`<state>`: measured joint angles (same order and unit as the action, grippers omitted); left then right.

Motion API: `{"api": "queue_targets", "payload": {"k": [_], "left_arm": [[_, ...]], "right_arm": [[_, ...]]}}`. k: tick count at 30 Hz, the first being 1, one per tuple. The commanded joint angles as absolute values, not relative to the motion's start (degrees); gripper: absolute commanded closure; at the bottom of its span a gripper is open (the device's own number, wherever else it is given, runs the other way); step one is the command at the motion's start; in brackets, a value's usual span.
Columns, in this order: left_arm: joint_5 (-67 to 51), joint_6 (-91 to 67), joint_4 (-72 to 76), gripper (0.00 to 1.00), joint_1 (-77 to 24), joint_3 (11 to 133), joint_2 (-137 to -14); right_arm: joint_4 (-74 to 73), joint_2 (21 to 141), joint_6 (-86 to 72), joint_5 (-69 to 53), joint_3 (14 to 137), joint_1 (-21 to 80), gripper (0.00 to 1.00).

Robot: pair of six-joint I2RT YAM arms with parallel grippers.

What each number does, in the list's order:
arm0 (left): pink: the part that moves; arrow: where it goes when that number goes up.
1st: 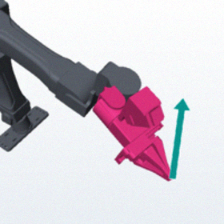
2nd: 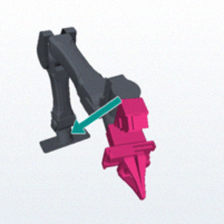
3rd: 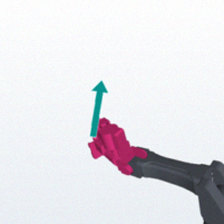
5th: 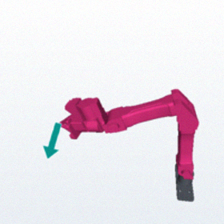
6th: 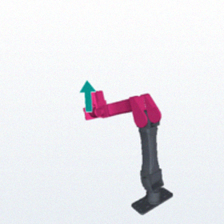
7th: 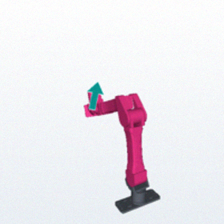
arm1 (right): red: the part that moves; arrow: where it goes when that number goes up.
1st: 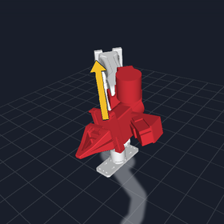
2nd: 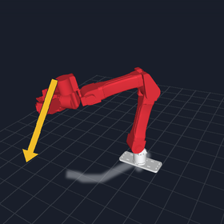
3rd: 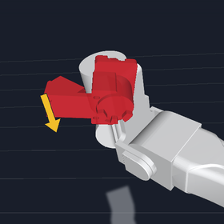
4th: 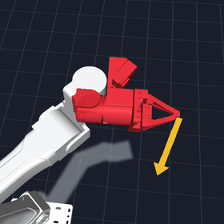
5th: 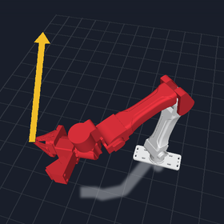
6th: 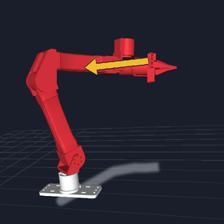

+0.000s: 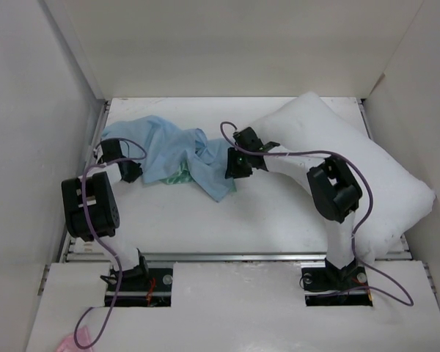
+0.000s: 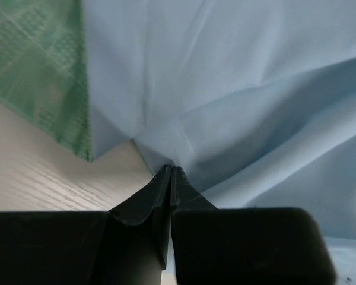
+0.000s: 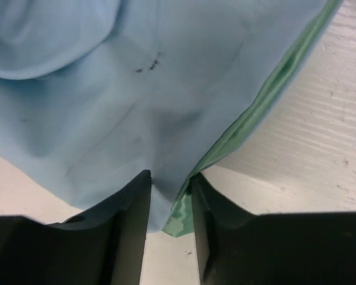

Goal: Put the pillow into the pillowcase

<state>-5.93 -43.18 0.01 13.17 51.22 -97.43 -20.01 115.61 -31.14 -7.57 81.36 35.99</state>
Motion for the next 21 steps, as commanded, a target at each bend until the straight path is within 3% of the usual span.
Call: {"api": "queue_targets", "payload": {"k": [1,2,6,9,16,18,19,21], "left_arm": [[-7.6,-41.1,1.1,1.0,12.7,53.3,-93.9],[-7.6,-41.0,1.1,1.0,12.7,53.3,-92.4],[-5.9,-40.4,-1.0,1.0,12.7,54.7,-82.0],[-4.7,-39.9,-2.0,1.0,12.7,55.9,-77.6],[-9.5,-37.1,-6.1,1.0,12.7,56.4,-72.7],[-12.5,-36.3,-6.8,0.8,11.2,55.0,-74.2],[-13.4,-36.3,-7.3,0.5,10.2,52.9,-74.2],[-12.0,-35.8,-7.3,0.3,7.0,50.4,-74.7]], "right_arm": [[-16.1,115.0,-31.9,-8.9,85.0,36.9,0.62],[-16.1,114.4,-31.9,-8.9,85.6,36.9,0.72],[-19.5,112.2,-29.8,-6.0,88.3,36.9,0.75],[-21.8,109.9,-29.3,-0.5,87.8,36.9,1.0],[-27.5,106.3,-28.7,9.5,85.4,36.4,0.98],[-28.9,105.2,-28.7,12.3,83.1,35.9,0.87],[-29.4,103.9,-28.2,12.3,82.1,35.2,0.65],[-30.0,102.1,-28.2,11.3,78.7,34.6,0.5]]}}
